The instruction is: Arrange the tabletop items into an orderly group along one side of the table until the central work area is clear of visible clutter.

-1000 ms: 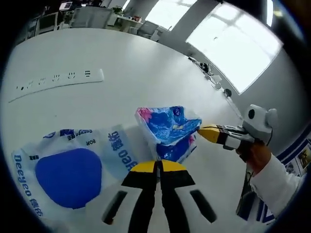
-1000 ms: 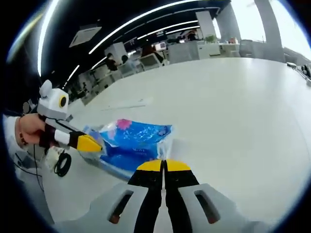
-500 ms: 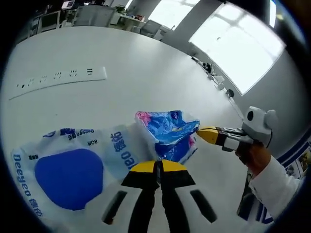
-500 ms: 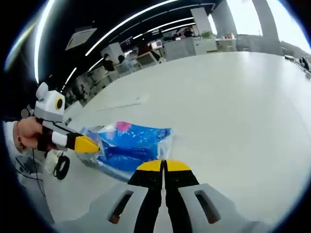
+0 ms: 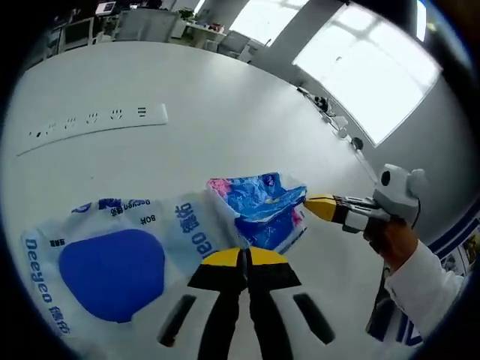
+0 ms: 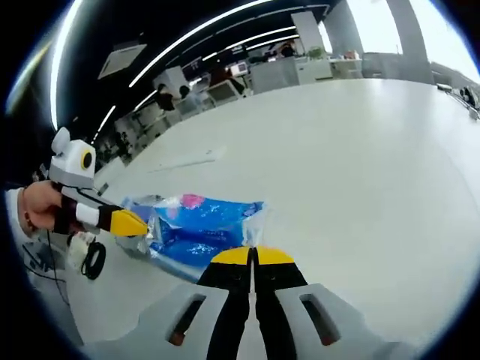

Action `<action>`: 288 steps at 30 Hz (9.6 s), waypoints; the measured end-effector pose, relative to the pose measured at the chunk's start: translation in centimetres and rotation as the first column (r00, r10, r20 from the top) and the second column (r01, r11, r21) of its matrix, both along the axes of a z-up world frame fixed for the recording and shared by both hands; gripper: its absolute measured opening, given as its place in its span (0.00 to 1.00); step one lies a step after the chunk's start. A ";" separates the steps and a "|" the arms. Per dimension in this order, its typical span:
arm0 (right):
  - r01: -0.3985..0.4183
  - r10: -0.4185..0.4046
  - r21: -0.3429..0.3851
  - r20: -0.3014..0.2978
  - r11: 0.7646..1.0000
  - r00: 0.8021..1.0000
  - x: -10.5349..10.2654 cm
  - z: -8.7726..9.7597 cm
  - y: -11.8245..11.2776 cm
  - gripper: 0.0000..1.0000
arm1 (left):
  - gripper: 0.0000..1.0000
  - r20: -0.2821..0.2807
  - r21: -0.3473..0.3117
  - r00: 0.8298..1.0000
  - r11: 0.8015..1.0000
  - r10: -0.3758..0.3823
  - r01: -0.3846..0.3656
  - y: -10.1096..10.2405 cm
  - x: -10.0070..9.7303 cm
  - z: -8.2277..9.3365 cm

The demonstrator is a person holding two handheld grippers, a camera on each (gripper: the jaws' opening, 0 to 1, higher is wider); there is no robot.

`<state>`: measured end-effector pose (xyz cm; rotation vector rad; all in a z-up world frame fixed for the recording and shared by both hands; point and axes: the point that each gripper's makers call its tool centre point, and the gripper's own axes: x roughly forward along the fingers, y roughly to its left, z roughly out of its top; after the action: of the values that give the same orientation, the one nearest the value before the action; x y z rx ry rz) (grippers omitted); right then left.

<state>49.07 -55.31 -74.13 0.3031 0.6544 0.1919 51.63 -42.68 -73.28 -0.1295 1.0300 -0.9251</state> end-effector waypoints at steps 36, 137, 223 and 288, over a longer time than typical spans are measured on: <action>0.017 -0.016 -0.037 0.036 0.999 0.999 -0.4 1.5 -0.1 0.22 | 0.27 0.086 -0.026 0.995 0.998 -0.058 0.061 0.6 0.1 2.2; -0.395 0.403 -0.085 0.220 0.915 0.888 -6.1 16.1 30.1 0.63 | 0.85 0.424 -0.154 0.900 0.987 0.101 -0.038 36.2 -10.9 19.6; -0.937 0.979 0.286 -0.042 0.202 0.198 -11.1 5.0 47.9 0.00 | 0.84 0.239 -0.176 0.919 0.945 0.313 -0.276 46.3 -10.1 8.9; -0.903 0.768 -0.350 -0.640 -0.249 0.036 4.9 4.9 39.0 0.00 | 0.81 0.215 -0.253 0.900 0.912 0.380 -0.324 46.2 -10.4 8.8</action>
<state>53.98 -16.28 -69.24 -1.1531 0.9875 1.3401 41.20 3.55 -64.53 -0.3537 0.6323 -0.6916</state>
